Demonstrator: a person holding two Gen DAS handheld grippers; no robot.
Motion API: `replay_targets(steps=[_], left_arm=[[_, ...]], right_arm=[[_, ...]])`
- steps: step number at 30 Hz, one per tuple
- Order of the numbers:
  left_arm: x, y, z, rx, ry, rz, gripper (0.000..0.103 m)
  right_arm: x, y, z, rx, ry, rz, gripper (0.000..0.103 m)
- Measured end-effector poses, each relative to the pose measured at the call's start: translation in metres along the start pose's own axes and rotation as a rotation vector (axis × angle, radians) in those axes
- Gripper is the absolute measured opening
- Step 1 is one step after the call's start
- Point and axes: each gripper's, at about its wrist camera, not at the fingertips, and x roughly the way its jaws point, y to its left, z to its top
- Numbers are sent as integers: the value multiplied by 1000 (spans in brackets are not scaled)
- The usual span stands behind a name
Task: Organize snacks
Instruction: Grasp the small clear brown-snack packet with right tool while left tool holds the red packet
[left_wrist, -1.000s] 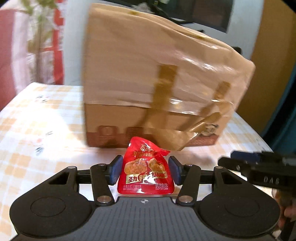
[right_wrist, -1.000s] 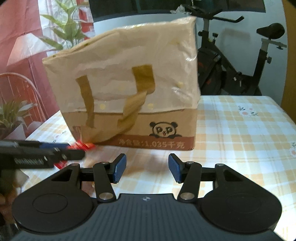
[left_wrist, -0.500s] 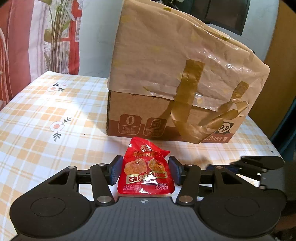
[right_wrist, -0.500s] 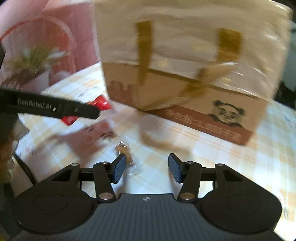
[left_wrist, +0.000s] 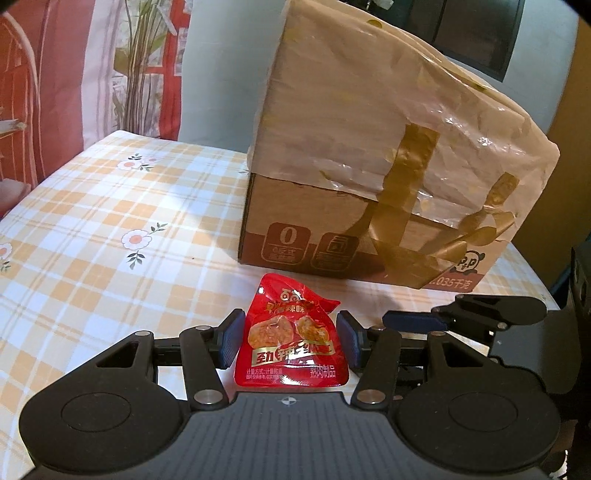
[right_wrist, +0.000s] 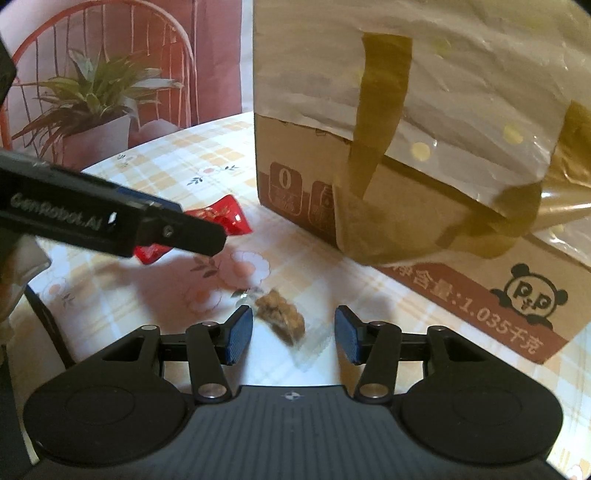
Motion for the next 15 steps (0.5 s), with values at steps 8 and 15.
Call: replay_targets(steps=[8, 15], left_arm=[[1, 1, 0, -13, 0, 10, 57], [5, -3, -3, -2, 15, 3, 57]], right_arm=[[6, -1, 2, 0, -6, 45, 42], [-15, -4, -21, 105, -63, 20, 22]])
